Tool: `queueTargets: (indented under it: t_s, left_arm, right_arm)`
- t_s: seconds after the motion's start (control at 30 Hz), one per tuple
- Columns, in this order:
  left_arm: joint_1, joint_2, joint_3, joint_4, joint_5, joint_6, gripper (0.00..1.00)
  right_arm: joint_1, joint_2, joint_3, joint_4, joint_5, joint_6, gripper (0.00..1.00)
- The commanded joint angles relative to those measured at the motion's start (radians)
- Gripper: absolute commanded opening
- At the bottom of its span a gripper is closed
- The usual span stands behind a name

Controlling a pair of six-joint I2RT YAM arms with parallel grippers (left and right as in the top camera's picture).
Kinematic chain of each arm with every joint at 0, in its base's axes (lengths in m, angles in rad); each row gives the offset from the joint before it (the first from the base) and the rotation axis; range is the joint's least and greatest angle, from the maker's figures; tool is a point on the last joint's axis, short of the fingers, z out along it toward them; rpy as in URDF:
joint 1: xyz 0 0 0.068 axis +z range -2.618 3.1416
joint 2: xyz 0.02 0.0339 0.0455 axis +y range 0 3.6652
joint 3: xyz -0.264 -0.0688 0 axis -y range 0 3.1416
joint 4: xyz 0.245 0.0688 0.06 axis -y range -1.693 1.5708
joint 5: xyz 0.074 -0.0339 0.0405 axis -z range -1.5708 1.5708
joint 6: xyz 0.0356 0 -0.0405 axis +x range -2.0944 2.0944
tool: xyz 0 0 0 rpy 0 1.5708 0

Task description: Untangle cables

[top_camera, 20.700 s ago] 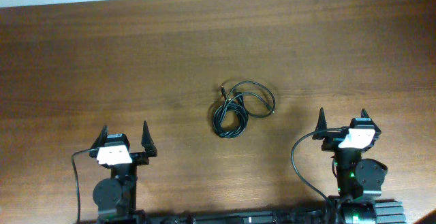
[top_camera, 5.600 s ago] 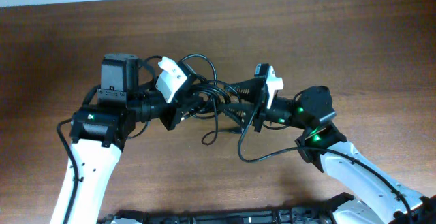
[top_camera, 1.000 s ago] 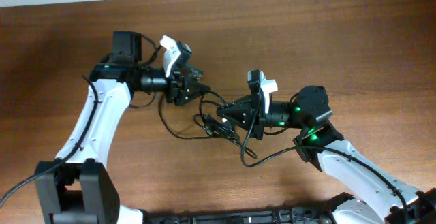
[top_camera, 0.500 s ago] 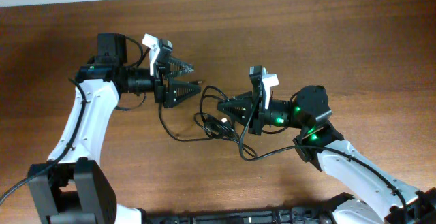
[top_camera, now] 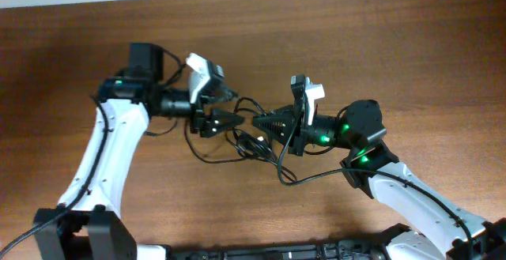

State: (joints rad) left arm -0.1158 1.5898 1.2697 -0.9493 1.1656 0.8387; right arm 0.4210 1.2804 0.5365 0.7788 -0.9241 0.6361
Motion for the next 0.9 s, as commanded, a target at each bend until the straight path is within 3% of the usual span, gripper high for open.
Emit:
queueTargets:
  t_s: [0.0, 0.2, 0.27, 0.33, 0.4, 0.43, 0.47, 0.53, 0.57, 0.63, 0.73, 0.77, 0.8, 0.83, 0.87]
  left_arm:
    - [-0.035, -0.019, 0.009, 0.021, -0.090, 0.027, 0.72]
    - [-0.035, -0.019, 0.009, 0.031, -0.090, 0.027, 0.71]
    - [-0.038, -0.019, 0.009, 0.031, -0.090, 0.027, 0.61]
    - [-0.050, -0.019, 0.009, 0.032, -0.090, 0.027, 0.38]
    - [-0.052, -0.019, 0.009, 0.031, -0.090, 0.027, 0.03]
    - [-0.051, -0.019, 0.009, 0.032, -0.090, 0.026, 0.00]
    - [-0.045, -0.019, 0.010, 0.034, -0.090, 0.004, 0.00]
    - [-0.013, -0.019, 0.010, 0.055, -0.090, -0.072, 0.00]
    - [0.024, -0.019, 0.010, 0.082, -0.090, -0.166, 0.00]
    - [0.092, -0.019, 0.010, 0.126, -0.090, -0.338, 0.00]
    - [0.137, -0.019, 0.010, 0.217, -0.236, -0.757, 0.00]
    - [0.137, -0.019, 0.010, 0.241, -0.354, -0.984, 0.00]
    - [0.137, -0.019, 0.010, 0.249, -0.406, -1.132, 0.00]
    - [0.137, -0.019, 0.010, 0.255, -0.444, -1.315, 0.00]
    - [0.138, -0.019, 0.010, 0.255, -0.464, -1.525, 0.00]
  right_arm:
    - [0.004, -0.002, 0.010, 0.010, 0.013, 0.029, 0.04]
    - [0.004, -0.002, 0.010, 0.010, 0.014, 0.032, 0.04]
    - [0.004, -0.002, 0.010, 0.010, 0.024, 0.031, 0.04]
    - [0.004, -0.002, 0.010, 0.011, 0.042, 0.032, 0.04]
    - [0.004, -0.002, 0.010, 0.010, 0.046, 0.031, 0.04]
    - [0.004, -0.002, 0.010, 0.010, 0.046, 0.031, 0.07]
    - [0.004, -0.002, 0.010, 0.008, 0.046, 0.031, 0.20]
    - [0.004, 0.006, 0.010, -0.031, 0.047, 0.017, 0.34]
    - [0.004, 0.014, 0.010, -0.060, 0.047, -0.007, 0.59]
    - [0.004, 0.043, 0.010, -0.102, 0.080, -0.006, 0.82]
    - [0.005, 0.053, 0.010, -0.103, 0.088, -0.006, 0.90]
    - [0.005, 0.053, 0.010, -0.106, 0.089, -0.006, 0.93]
    - [0.005, 0.053, 0.010, -0.122, 0.100, -0.006, 1.00]
    - [0.005, 0.054, 0.010, -0.184, 0.162, 0.035, 0.99]
    - [0.005, 0.054, 0.010, -0.275, 0.257, 0.165, 0.99]
